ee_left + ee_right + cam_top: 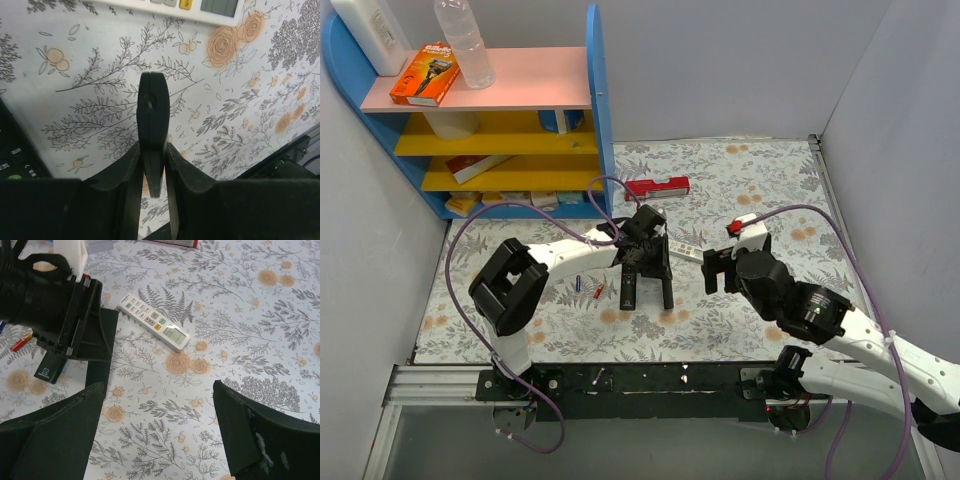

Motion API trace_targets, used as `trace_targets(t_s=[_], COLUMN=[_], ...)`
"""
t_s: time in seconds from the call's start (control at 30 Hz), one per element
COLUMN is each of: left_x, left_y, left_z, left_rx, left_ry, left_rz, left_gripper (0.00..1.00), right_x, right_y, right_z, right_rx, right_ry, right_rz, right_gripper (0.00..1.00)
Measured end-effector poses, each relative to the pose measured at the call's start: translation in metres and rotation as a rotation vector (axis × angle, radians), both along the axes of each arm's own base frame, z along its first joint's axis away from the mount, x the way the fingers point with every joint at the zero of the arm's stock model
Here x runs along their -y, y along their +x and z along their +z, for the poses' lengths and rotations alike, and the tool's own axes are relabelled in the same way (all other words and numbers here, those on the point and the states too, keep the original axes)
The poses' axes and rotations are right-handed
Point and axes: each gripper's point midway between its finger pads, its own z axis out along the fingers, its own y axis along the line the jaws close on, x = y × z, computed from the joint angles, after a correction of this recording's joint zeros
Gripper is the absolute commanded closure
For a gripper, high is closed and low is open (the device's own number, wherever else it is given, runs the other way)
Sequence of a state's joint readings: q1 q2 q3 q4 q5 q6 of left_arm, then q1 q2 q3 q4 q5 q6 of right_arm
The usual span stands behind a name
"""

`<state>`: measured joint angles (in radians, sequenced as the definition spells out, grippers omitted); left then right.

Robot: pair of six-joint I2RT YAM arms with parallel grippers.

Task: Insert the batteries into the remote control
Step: Place the remote control at the center of the board, then reset both arms

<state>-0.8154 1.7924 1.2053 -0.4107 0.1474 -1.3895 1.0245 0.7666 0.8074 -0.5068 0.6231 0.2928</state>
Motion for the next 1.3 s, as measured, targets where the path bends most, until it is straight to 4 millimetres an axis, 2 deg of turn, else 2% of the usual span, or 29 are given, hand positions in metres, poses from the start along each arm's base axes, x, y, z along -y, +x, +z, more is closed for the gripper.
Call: trace_targets(t_s=[0.07,0.1,0.17,0.2,0.3,0.33,0.37,0.47,0.53,0.63,0.73,0.87,0.97,1.07,1.2,1.3], left_x=[0.004,0.006,0.006,0.004,-0.005,-0.008,-0.012,-0.023,-0.037,-0.062,-0.093,-0.131,-0.178,-0.223,-0.279,-0.308], left_y=[-0.005,-0.007,-0.013,-0.016,-0.026,-0.028,-0.028,-0.024,-0.017,0.001,0.018,0.025,0.016,0.0,-0.031,-0.048], left_z=[-0.002,-0.003,-0.009,-0.013,-0.026,-0.029,-0.03,-0.013,0.007,0.052,0.112,0.194,0.257,0.303,0.351,0.371], left_rx=[-0.024,-0.033,-0.055,-0.073,-0.112,-0.116,-0.117,-0.075,-0.028,0.088,0.271,0.52,0.725,0.891,1.075,1.156], left_ry=[-0.015,-0.029,-0.045,-0.044,-0.023,-0.015,-0.01,-0.028,-0.055,-0.111,-0.158,-0.213,-0.25,-0.273,-0.305,-0.322], left_rz=[-0.007,-0.008,-0.005,-0.001,0.02,0.03,0.047,0.099,0.15,0.244,0.355,0.471,0.585,0.686,0.803,0.875], left_gripper=[0.71,0.61,0.54,0.44,0.22,0.09,0.04,0.02,0.02,0.02,0.02,0.02,0.02,0.02,0.02,0.02], right_x=[0.01,0.014,0.019,0.021,0.027,0.028,0.029,0.034,0.037,0.042,0.047,0.052,0.053,0.054,0.052,0.049], right_y=[-0.001,-0.001,-0.001,-0.001,0.001,0.001,0.002,0.003,0.004,0.006,0.009,0.013,0.016,0.019,0.023,0.024], right_z=[0.0,0.0,0.002,0.003,0.008,0.009,0.01,0.013,0.015,0.017,0.022,0.041,0.059,0.073,0.086,0.091], right_rx=[0.002,0.003,0.009,0.013,0.028,0.032,0.036,0.049,0.059,0.078,0.099,0.145,0.184,0.223,0.262,0.278], right_ry=[0.042,0.057,0.082,0.093,0.122,0.126,0.132,0.138,0.138,0.129,0.116,0.114,0.127,0.136,0.149,0.154], right_rz=[-0.055,-0.078,-0.11,-0.125,-0.164,-0.172,-0.182,-0.206,-0.222,-0.246,-0.266,-0.286,-0.295,-0.297,-0.29,-0.285], right_gripper=[0.05,0.05,0.05,0.05,0.06,0.06,0.06,0.06,0.06,0.06,0.07,0.07,0.07,0.07,0.07,0.07])
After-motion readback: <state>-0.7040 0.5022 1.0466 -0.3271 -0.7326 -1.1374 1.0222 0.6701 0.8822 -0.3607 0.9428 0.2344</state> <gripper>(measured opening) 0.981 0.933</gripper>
